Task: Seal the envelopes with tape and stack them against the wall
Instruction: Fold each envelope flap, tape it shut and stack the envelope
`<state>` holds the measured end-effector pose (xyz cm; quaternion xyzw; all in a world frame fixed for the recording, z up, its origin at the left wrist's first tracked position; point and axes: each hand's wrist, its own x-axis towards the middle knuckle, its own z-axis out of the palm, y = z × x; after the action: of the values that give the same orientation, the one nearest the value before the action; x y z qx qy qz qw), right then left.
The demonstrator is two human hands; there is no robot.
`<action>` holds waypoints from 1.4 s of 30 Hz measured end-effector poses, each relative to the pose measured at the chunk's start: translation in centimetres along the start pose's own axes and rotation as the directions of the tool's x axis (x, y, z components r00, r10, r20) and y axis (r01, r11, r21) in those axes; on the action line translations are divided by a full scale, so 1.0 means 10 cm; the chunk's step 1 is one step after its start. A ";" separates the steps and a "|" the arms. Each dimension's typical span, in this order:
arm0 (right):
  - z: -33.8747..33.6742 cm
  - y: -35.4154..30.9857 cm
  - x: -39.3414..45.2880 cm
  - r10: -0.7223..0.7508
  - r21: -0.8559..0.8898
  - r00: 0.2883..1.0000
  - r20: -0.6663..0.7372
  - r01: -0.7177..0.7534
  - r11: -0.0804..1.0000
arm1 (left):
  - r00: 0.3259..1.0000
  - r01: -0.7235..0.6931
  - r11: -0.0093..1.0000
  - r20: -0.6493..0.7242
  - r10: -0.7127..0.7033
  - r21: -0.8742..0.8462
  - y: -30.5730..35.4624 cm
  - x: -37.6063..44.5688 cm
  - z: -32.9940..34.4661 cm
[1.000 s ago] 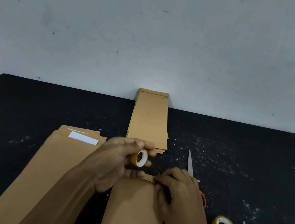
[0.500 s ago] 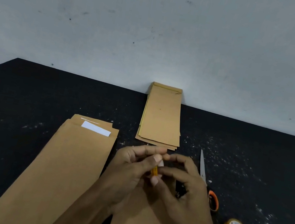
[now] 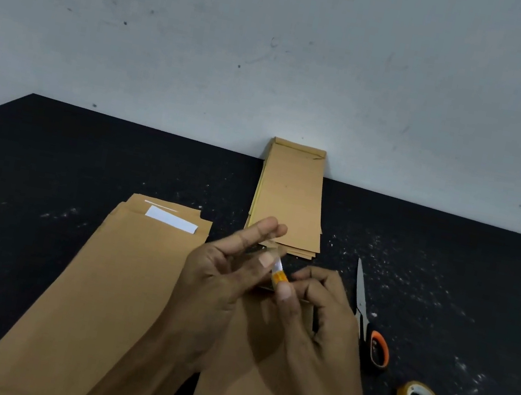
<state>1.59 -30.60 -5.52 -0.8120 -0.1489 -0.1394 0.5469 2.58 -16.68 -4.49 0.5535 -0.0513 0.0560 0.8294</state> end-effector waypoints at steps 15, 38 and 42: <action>0.00 0.04 -0.04 -0.040 -0.114 0.999 -0.008 0.038 0.993 | 0.989 -0.134 0.935 -0.011 0.146 0.329 0.01 -0.08 0.03; 0.01 0.00 -0.07 -0.024 -0.075 0.999 0.040 0.027 0.997 | 0.968 -0.216 0.933 -0.063 0.244 0.287 0.12 -0.04 -0.04; -0.04 -0.04 -0.06 -0.031 -0.018 0.998 0.055 0.032 0.999 | 0.971 -0.208 0.934 -0.053 0.233 0.291 0.12 -0.04 -0.04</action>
<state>0.86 -30.87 -5.33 -0.8183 -0.1752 -0.1272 0.5325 1.97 -15.90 -3.61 0.6544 -0.0685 0.1797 0.7313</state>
